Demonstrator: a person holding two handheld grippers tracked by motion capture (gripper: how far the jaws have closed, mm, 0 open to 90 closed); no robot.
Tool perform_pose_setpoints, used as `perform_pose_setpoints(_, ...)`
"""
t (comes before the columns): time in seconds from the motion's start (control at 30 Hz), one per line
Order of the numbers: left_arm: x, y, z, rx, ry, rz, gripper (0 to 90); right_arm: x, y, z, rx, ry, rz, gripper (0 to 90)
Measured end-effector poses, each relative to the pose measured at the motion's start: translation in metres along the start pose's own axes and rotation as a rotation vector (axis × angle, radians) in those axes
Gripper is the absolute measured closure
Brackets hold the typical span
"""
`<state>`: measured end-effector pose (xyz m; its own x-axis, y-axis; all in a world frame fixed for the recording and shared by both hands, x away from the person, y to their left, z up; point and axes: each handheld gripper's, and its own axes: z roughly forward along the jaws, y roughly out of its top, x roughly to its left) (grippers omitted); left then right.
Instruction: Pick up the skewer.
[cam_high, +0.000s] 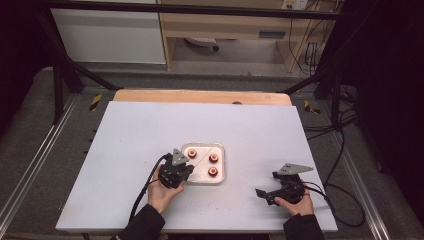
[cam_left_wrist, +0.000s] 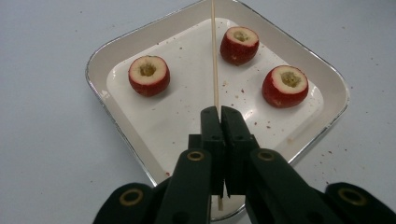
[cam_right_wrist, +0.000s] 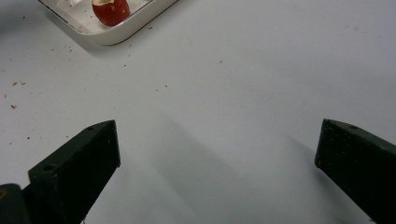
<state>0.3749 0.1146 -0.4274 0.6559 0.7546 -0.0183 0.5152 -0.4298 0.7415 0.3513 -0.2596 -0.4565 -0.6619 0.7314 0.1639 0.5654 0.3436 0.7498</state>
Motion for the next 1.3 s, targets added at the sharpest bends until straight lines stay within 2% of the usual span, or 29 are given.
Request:
perform_pose_setpoints(0.2,-0.001,0.001,-0.006,-0.006,-0.025,0.014,88.7,0.001,0.001,0.0,-0.002,0.001,-0.003,0.6)
perform_pose_setpoints(0.43,-0.003,0.002,-0.012,-0.012,-0.053,0.03,88.7,0.005,0.003,0.002,0.002,-0.014,-0.029,0.6)
perform_pose_setpoints(0.77,-0.012,0.003,-0.016,0.002,-0.092,0.071,88.7,0.012,0.007,0.003,0.007,-0.029,-0.061,0.8)
perform_pose_setpoints(0.97,-0.018,0.004,-0.016,0.013,-0.111,0.098,88.7,0.018,0.011,0.004,0.014,-0.04,-0.095,1.2)
perform_pose_setpoints(1.0,-0.019,0.004,-0.016,0.015,-0.114,0.101,88.7,0.02,0.012,0.004,0.02,-0.048,-0.116,1.3)
perform_pose_setpoints(1.3,-0.029,0.006,-0.017,0.027,-0.143,0.137,88.7,0.031,0.018,0.007,0.037,-0.072,-0.186,1.7)
